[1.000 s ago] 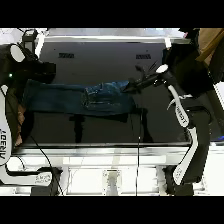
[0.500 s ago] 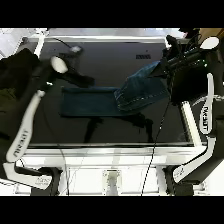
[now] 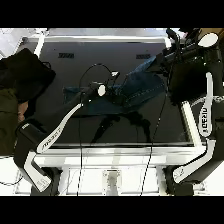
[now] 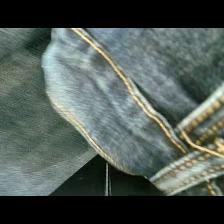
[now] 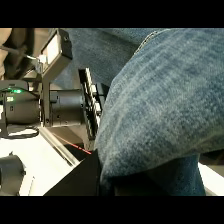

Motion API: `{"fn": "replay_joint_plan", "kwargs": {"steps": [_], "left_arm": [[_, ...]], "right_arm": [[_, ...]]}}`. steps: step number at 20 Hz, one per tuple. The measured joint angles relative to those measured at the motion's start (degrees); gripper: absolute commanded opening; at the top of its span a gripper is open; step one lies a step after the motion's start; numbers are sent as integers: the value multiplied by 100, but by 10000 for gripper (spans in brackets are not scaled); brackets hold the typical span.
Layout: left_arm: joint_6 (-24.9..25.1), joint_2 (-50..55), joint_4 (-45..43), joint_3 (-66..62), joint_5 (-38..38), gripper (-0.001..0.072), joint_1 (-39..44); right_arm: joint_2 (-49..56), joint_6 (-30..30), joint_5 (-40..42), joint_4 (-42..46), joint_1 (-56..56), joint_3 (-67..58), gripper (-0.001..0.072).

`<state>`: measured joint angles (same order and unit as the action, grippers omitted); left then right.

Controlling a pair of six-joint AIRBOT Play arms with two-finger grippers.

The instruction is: Fold the clothes and pants, and hang the long-sleeved shirts on hangers.

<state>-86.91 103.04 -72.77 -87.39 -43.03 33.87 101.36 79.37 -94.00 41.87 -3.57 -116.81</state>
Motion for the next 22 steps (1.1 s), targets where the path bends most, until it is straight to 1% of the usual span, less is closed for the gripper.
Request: {"fn": "replay_joint_plan", "kwargs": {"steps": [3, 5, 7, 12, 16, 17, 18, 19, 20, 22], "left_arm": [[-37, -264, -22, -7, -173, 20, -415], [-15, -557, -44, -9, -535, 20, -800], [109, -927, -50, -9, -1010, 20, -1255], [525, -1799, -66, -11, -2223, 20, -2339], [748, -2218, -70, -11, -2721, 20, -2973], [772, -2280, -81, -9, -2806, 20, -3128], [791, -2330, -105, -11, -2887, 20, -3276], [800, -2365, -111, -11, -2951, 20, -3412], [815, -2389, -111, -9, -3027, 20, -3552], [833, -2420, -118, -9, -3134, 20, -3801]], "right_arm": [[0, 258, 184, 273, 278, 0, 34], [0, 433, 402, 487, 610, 0, 34], [2, 616, 739, 739, 1091, 0, 34], [337, 1147, 2216, 1486, 2734, 0, 34], [903, 1353, 3628, 1716, 3952, 0, 35], [1029, 1375, 4009, 1749, 4210, 0, 71], [1121, 1390, 4325, 1751, 4411, 0, 239], [1187, 1394, 4658, 1746, 4588, 0, 454], [1217, 1394, 4846, 1755, 4712, -7, 527], [1244, 1394, 4848, 1794, 4841, -4, 527]]}}
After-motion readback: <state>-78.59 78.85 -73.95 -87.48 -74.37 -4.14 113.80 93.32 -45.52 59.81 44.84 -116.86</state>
